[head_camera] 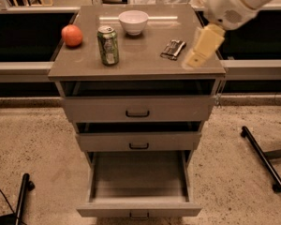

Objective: Place green can into bottom drawer

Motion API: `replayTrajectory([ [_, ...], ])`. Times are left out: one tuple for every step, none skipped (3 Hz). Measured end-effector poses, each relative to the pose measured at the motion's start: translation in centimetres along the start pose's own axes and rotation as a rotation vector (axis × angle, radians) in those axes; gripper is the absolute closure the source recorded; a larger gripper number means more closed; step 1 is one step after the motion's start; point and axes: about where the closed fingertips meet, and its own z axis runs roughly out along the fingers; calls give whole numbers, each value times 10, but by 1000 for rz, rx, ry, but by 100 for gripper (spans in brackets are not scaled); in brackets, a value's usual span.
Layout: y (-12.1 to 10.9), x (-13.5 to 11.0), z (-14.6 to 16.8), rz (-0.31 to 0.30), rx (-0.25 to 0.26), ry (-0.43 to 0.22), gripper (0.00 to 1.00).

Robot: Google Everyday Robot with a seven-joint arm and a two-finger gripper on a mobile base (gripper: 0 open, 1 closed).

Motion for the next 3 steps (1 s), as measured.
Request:
replayTrajectory([
  [-64, -53, 70, 2, 25, -253, 0],
  [-92, -83, 123, 27, -32, -417, 0],
  [-91, -114, 180, 64, -146, -532, 0],
])
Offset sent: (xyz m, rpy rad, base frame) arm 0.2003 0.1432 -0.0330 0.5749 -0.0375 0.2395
